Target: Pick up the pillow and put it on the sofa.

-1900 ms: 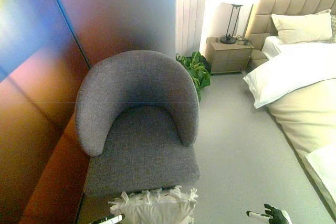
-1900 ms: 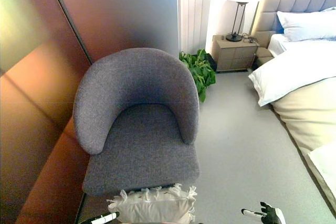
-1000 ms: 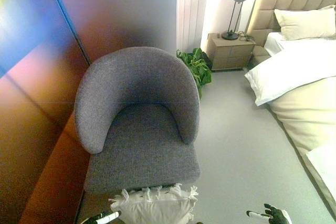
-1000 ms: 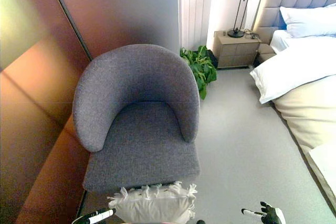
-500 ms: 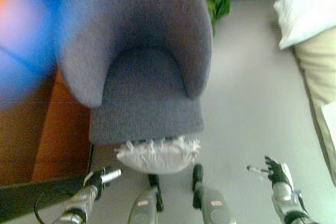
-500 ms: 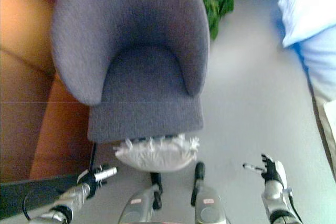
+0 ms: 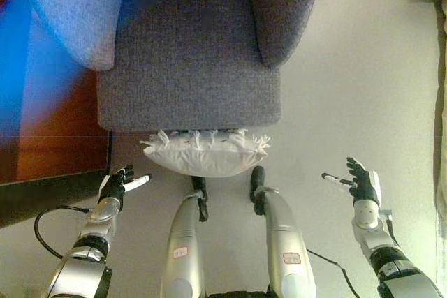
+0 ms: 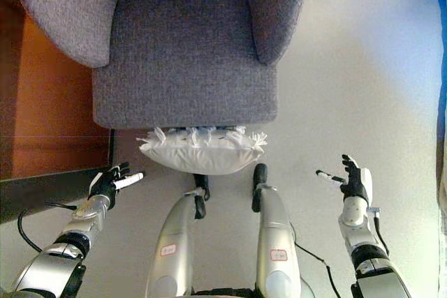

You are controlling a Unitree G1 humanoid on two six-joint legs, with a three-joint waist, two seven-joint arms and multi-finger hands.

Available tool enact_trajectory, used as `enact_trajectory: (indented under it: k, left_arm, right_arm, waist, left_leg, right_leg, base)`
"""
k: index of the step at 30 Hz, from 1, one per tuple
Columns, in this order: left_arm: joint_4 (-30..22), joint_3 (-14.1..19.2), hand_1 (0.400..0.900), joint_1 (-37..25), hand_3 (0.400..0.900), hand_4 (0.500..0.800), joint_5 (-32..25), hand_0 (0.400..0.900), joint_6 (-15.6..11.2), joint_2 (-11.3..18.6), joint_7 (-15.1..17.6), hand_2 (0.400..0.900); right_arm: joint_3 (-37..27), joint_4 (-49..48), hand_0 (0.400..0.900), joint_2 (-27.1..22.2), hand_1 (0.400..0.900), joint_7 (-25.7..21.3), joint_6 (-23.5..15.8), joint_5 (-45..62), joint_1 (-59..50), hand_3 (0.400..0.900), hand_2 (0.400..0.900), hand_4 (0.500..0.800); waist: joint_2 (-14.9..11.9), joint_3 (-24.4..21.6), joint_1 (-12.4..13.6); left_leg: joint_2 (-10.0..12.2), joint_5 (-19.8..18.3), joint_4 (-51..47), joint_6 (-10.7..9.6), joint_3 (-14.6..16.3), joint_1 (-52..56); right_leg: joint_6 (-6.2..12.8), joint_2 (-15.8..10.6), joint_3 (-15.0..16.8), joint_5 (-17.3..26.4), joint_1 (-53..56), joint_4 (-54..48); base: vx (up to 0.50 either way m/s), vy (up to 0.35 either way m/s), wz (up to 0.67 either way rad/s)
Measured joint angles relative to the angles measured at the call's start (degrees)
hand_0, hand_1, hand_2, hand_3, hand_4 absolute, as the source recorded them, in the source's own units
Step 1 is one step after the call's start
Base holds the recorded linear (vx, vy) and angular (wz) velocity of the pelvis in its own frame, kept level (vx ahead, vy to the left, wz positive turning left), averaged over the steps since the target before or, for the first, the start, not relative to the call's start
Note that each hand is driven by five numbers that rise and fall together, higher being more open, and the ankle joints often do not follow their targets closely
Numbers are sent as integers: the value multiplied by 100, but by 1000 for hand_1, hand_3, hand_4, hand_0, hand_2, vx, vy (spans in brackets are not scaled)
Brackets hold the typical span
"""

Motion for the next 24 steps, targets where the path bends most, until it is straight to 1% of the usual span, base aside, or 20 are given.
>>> enact_trajectory:
  k: [2,4,6,9,12,13,15,17,24]
  left_arm:
    - [-8,-7,900,-118,900,800,-42,900,3,-4,0,900]
    - [3,-9,900,-256,900,800,-43,900,5,5,4,900]
    - [-7,-19,900,-395,900,800,-78,900,8,7,-1,900]
    - [-15,-60,900,-590,900,800,-336,900,38,70,-25,900]
    - [18,-133,900,-864,900,800,-706,900,101,109,-69,900]
    - [46,-133,900,-922,900,800,-795,900,111,119,-71,900]
    - [45,-132,900,-978,900,800,-935,900,112,183,-67,900]
    - [43,-132,900,-1023,900,800,-1019,900,110,252,-72,900]
    - [-10,-130,900,-1017,900,800,-1457,900,119,251,-121,900]
  right_arm:
    - [1,-69,900,-23,900,-52,15,0,-65,900,900,800]
    - [1,-228,900,-45,900,-74,69,-4,-71,900,900,800]
    - [14,-273,900,-48,900,-74,130,-4,-64,900,900,800]
    - [140,-351,900,-55,900,-73,163,-3,-59,900,900,800]
    - [217,-352,900,-49,900,-64,166,-3,51,900,900,800]
    - [213,-339,900,-49,900,-63,168,1,87,900,900,800]
    - [213,-354,900,-50,900,-64,153,4,158,900,900,800]
    - [211,-360,900,-50,900,-63,108,5,182,900,900,800]
    - [218,-495,900,-3,900,-60,58,9,403,900,900,800]
  waist:
    - [-37,5,0]
    - [-84,8,-13]
    - [-137,11,-38]
    - [-285,16,-143]
    - [-457,19,-160]
    - [-478,17,-165]
    - [-563,15,-264]
    - [-635,16,-291]
    - [-682,19,-286]
  left_leg:
    - [12,-45,266,10,-17,-262]
    - [14,-114,533,5,-76,-484]
    - [22,-155,739,5,-137,-655]
    - [35,-210,961,-4,-226,-852]
    - [74,-234,1095,-38,-297,-960]
    - [81,-245,1163,-55,-347,-1007]
    - [89,-272,1280,-91,-434,-1095]
    - [95,-274,1314,-94,-464,-1186]
    - [108,-289,1469,-116,-560,-1246]
  right_leg:
    - [-7,21,67,-8,-254,216]
    - [-6,111,179,-8,-464,395]
    - [-6,139,203,-8,-613,543]
    - [1,202,264,-14,-790,690]
    - [2,282,257,-11,-882,760]
    - [2,301,249,-11,-895,790]
    - [-9,321,192,-18,-952,880]
    - [-11,319,186,-19,-1043,901]
    - [-12,390,153,-19,-1039,977]
  base:
    - [16,-11,-8]
    - [29,-49,-8]
    - [34,-61,-8]
    - [33,-81,-3]
    - [135,-81,-1]
    - [28,-90,-1]
    - [19,-81,-1]
    - [13,-76,0]
    - [16,-66,-1]
